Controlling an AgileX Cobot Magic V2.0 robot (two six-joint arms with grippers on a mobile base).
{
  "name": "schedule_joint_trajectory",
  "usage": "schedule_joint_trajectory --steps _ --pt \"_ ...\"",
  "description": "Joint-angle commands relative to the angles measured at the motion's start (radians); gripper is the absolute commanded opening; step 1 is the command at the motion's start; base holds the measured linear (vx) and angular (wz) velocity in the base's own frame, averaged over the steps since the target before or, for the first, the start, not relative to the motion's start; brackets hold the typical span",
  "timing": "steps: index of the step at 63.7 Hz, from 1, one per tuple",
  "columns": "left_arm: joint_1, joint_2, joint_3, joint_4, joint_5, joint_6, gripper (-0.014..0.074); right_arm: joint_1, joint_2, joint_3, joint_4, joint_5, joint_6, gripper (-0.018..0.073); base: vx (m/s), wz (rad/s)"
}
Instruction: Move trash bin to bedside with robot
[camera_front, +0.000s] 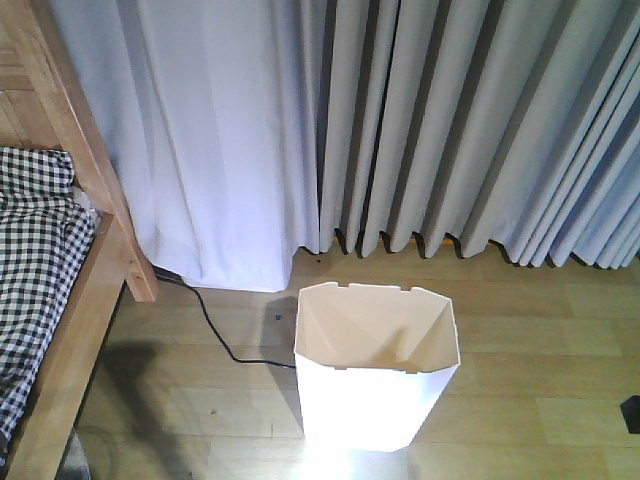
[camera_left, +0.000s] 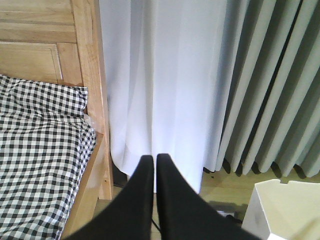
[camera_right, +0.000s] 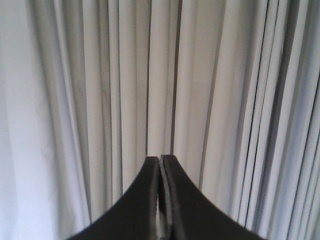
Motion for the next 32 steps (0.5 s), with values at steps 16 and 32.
schedule_joint_trajectory --steps 16,32 --pt "-0.001 0.018 0.003 -0.002 -0.073 -0.004 -0.0006 -0.001 -0.016 0.008 -0.013 -0.070 -0.012 -0.0010 0.00 0.00" --pt "-0.001 0.018 0.003 -0.002 -0.073 -0.004 -0.0006 -0.001 -0.016 0.008 -0.013 -0.071 -0.012 -0.0010 0.00 0.00"
